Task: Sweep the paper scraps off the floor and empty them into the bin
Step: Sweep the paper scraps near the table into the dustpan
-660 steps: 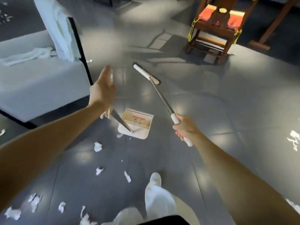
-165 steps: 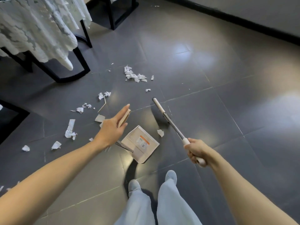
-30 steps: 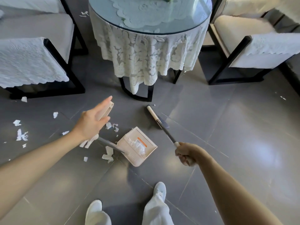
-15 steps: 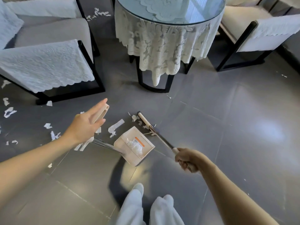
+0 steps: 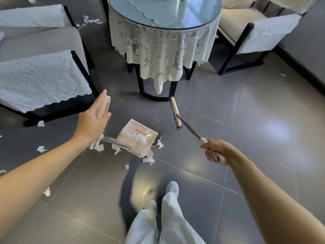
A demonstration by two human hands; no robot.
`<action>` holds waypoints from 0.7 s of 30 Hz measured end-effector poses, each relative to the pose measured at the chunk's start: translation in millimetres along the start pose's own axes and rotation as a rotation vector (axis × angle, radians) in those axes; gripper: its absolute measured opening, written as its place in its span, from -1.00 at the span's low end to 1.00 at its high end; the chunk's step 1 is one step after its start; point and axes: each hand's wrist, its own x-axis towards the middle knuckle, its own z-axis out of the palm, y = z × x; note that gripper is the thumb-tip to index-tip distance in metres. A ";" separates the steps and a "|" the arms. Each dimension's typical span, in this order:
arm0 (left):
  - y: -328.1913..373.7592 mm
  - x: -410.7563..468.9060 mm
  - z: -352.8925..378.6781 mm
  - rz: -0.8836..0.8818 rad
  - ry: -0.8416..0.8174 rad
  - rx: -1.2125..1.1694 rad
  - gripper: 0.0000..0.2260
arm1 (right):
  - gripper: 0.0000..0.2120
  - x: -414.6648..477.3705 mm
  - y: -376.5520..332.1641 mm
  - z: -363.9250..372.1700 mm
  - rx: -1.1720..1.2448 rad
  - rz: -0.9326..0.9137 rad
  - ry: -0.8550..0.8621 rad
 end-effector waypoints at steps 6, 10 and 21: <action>23.7 60.8 36.5 0.002 0.056 0.030 -0.41 | -0.87 39.3 -45.9 -15.6 0.049 -0.037 0.037; 36.9 102.1 60.8 -0.022 0.046 0.061 -0.41 | -0.84 79.2 -88.3 -29.1 -0.086 -0.083 0.096; 25.1 178.3 98.6 -0.046 0.050 0.107 -0.38 | -0.46 177.7 -159.2 -22.5 -0.312 -0.047 0.069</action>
